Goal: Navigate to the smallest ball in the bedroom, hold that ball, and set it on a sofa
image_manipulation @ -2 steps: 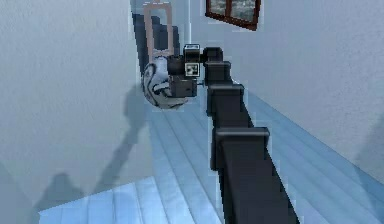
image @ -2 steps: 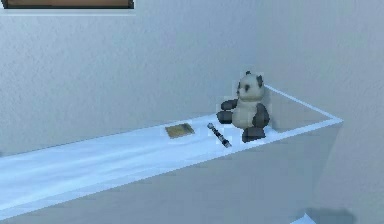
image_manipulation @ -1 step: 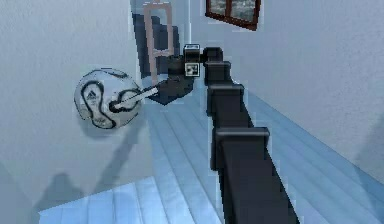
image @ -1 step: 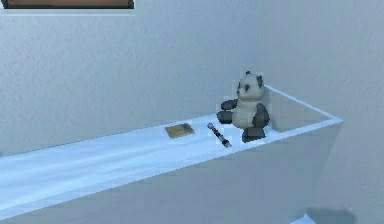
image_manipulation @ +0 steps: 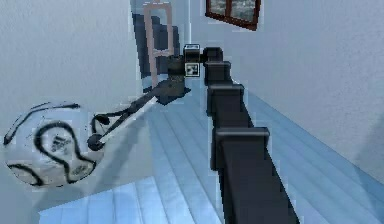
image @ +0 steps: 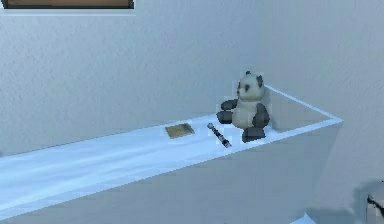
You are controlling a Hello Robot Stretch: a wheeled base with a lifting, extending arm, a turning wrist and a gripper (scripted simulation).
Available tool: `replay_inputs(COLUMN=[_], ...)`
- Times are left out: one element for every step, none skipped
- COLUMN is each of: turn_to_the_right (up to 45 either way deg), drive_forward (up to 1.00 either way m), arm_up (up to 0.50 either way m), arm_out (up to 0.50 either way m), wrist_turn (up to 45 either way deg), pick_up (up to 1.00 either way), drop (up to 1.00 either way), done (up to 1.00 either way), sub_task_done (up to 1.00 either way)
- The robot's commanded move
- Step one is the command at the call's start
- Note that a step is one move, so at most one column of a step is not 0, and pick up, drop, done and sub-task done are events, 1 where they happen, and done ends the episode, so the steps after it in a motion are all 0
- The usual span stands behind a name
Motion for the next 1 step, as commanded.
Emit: replay_inputs(turn_to_the_right=[0.0], drive_forward=[0.00], arm_up=[0.00], arm_out=[0.00], wrist_turn=[-27.0], pick_up=[0.00], drop=[0.00], done=[0.00], sub_task_done=[0.00])
